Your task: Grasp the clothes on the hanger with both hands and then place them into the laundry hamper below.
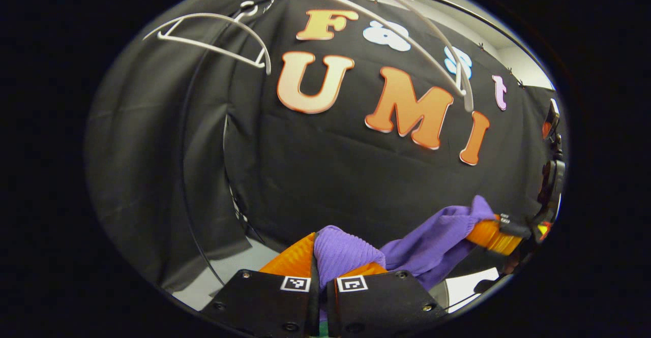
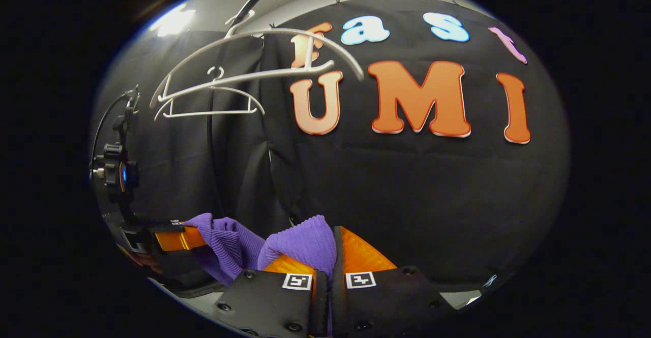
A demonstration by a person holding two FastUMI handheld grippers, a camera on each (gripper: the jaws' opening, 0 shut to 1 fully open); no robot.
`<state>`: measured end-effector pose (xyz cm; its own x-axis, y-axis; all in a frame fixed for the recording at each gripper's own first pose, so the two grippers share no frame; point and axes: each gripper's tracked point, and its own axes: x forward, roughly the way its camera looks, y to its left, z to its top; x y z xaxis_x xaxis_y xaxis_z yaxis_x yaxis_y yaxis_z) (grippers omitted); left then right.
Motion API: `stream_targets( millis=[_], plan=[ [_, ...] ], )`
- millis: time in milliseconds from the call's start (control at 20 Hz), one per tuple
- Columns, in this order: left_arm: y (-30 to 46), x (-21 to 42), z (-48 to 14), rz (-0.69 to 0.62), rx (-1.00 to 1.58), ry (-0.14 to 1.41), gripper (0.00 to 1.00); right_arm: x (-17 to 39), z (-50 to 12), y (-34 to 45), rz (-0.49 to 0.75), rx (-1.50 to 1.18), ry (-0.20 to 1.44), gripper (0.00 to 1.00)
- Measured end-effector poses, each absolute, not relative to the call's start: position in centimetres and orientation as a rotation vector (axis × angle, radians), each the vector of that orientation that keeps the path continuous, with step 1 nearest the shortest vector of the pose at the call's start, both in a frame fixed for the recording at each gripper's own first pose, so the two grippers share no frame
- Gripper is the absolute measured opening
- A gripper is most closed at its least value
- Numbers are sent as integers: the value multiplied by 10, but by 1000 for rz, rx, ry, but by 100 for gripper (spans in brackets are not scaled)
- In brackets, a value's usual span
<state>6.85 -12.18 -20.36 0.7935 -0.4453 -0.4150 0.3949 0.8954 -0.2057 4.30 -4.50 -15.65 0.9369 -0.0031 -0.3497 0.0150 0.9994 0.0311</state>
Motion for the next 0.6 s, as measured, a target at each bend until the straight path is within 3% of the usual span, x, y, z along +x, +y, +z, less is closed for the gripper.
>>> stream_targets(
  millis=[600],
  plan=[
    [-128, -14, -361, -380, -99, 1030, 9, -3, -355, -51, -35, 42, 801, 12]
  ],
)
